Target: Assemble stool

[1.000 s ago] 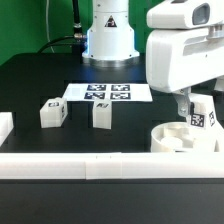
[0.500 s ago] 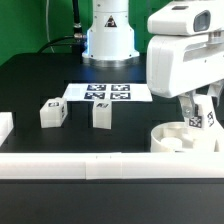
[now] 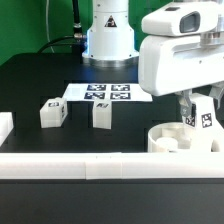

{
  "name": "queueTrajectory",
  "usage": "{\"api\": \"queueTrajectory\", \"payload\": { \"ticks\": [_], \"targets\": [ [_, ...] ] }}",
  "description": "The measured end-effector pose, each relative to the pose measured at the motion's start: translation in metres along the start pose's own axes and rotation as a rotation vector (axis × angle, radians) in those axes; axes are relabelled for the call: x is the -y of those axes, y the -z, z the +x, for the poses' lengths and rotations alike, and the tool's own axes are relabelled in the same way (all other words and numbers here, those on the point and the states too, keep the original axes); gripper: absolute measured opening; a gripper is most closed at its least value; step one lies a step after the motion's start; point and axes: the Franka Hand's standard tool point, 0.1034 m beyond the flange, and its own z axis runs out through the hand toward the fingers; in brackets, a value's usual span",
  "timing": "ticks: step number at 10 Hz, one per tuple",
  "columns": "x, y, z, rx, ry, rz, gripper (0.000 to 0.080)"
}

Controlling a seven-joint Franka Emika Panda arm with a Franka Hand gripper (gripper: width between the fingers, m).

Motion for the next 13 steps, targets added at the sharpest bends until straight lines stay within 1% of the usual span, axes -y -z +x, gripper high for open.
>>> {"api": "queueTrajectory", "payload": {
  "ticks": [1, 3, 4, 7, 8, 11, 13],
  "targets": [
    [0.000, 0.000, 0.000, 0.000, -0.045, 0.000, 0.0337],
    [0.008, -0.001, 0.003, -0.006, -0.336, 0.002, 0.0337],
    [0.009, -0.001, 0.004, -0.006, -0.444, 0.002, 0.0337],
    [0.012, -0.002, 0.005, -0.013, -0.907, 0.004, 0.0337],
    [0.012, -0.002, 0.005, -0.014, -1.001, 0.004, 0.0337],
    [0.012, -0.001, 0.005, -0.014, -1.154, 0.007, 0.0337],
    [0.012, -0.001, 0.006, -0.012, -1.301, 0.015, 0.0337]
  ]
}}
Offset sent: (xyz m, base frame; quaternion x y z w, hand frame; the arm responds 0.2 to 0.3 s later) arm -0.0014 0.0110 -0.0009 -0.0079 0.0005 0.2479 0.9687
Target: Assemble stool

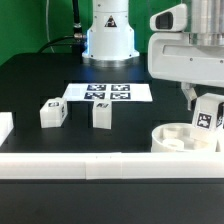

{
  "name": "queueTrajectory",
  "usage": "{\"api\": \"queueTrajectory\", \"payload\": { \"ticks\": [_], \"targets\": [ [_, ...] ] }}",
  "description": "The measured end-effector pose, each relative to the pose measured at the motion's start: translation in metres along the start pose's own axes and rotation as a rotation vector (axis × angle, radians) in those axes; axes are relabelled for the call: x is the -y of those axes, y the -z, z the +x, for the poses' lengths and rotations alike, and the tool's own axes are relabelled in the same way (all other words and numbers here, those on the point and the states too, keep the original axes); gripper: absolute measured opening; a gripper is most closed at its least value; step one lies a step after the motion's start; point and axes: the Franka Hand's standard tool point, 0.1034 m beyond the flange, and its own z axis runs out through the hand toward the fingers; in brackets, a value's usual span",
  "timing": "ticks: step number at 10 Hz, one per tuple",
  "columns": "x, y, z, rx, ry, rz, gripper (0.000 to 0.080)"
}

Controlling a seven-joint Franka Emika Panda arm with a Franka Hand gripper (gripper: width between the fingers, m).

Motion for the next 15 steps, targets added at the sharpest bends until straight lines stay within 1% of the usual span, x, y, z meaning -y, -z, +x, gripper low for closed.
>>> {"api": "queueTrajectory", "payload": {
  "ticks": [1, 2, 6, 7, 8, 11, 12, 13, 14, 15],
  "targets": [
    [0.0001, 0.0000, -0.0001, 0.001, -0.042, 0.001, 0.0337],
    [0.0004, -0.0001, -0.0003, 0.005, -0.149, 0.009, 0.0337],
    [0.0045, -0.0008, -0.0038, 0.030, -0.684, 0.076, 0.0337],
    [0.0058, -0.0008, -0.0050, 0.031, -0.768, 0.070, 0.0337],
    [0.0058, -0.0009, -0.0046, 0.037, -0.811, 0.075, 0.0337],
    [0.0050, -0.0011, -0.0036, 0.054, -0.963, 0.078, 0.0337],
    [0.0048, -0.0011, -0.0029, 0.060, -1.016, 0.086, 0.0337],
    [0.0039, -0.0011, 0.0000, 0.056, -1.178, 0.143, 0.0337],
    [0.0046, -0.0007, -0.0018, 0.053, -1.274, 0.190, 0.0337],
    [0.0061, -0.0008, -0.0035, 0.054, -1.304, 0.208, 0.0337]
  ]
}}
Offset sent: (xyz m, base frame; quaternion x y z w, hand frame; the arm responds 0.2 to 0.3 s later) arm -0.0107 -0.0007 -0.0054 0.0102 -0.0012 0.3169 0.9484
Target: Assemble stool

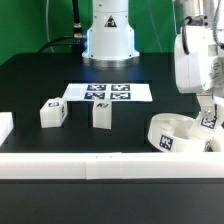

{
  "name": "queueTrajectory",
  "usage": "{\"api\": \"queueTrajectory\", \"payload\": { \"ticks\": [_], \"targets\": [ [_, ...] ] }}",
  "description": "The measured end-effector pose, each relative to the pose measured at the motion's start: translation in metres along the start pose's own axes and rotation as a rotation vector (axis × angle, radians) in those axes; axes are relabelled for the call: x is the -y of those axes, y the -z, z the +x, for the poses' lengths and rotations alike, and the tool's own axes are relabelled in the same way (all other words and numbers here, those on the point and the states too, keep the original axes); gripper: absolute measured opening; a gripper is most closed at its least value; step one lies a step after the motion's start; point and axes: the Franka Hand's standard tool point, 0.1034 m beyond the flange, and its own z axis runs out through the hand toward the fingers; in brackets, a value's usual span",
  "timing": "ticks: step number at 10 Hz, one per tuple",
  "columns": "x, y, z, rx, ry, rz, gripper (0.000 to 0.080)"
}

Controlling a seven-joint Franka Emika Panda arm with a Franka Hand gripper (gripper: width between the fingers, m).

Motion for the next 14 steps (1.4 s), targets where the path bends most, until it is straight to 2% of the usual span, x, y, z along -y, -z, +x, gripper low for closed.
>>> {"api": "queueTrajectory", "payload": {
  "ticks": [2, 3, 4, 5, 6, 8, 9, 10, 13, 14],
  "targets": [
    [0.000, 0.001, 0.000, 0.012, -0.067, 0.010, 0.0337],
    [-0.001, 0.001, 0.000, 0.015, -0.072, 0.009, 0.0437],
    [-0.002, 0.001, 0.000, 0.016, -0.068, 0.007, 0.0437],
    [-0.002, 0.001, 0.000, 0.017, -0.049, 0.008, 0.0568],
    [0.001, 0.007, -0.002, 0.024, -0.009, 0.014, 0.0624],
    [0.006, 0.030, 0.005, 0.040, 0.084, 0.026, 0.0645],
    [0.008, 0.043, 0.009, 0.048, 0.109, 0.024, 0.0645],
    [0.006, 0.048, 0.009, 0.052, 0.111, 0.023, 0.0649],
    [0.005, 0.044, 0.010, 0.047, 0.113, 0.020, 0.0649],
    [0.007, 0.045, 0.015, 0.042, 0.212, 0.021, 0.0649]
  ]
}}
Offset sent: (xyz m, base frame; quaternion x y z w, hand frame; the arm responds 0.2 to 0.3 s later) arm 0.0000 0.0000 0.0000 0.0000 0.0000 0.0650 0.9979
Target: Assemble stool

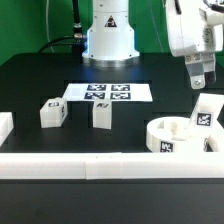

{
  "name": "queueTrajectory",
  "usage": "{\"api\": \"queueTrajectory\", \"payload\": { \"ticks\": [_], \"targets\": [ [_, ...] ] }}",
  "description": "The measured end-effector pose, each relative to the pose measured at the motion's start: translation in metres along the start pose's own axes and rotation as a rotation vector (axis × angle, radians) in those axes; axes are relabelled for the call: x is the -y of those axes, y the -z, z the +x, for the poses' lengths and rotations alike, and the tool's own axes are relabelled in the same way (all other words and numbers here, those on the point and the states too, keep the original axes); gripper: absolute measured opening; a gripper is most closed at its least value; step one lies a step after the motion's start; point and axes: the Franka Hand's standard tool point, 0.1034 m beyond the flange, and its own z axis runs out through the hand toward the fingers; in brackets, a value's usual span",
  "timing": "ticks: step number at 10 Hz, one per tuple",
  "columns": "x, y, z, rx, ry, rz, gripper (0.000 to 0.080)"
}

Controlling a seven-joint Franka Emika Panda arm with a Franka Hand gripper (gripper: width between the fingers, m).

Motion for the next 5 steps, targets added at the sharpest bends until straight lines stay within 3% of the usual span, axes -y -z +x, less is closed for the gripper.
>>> {"api": "queueTrajectory", "payload": {
  "ticks": [2, 3, 5],
  "targets": [
    [0.012, 0.011, 0.037, -0.020, 0.237, 0.001, 0.0649],
    [0.015, 0.014, 0.046, -0.029, 0.284, 0.018, 0.0649],
    [0.014, 0.014, 0.045, -0.028, 0.263, 0.020, 0.0649]
  ]
}}
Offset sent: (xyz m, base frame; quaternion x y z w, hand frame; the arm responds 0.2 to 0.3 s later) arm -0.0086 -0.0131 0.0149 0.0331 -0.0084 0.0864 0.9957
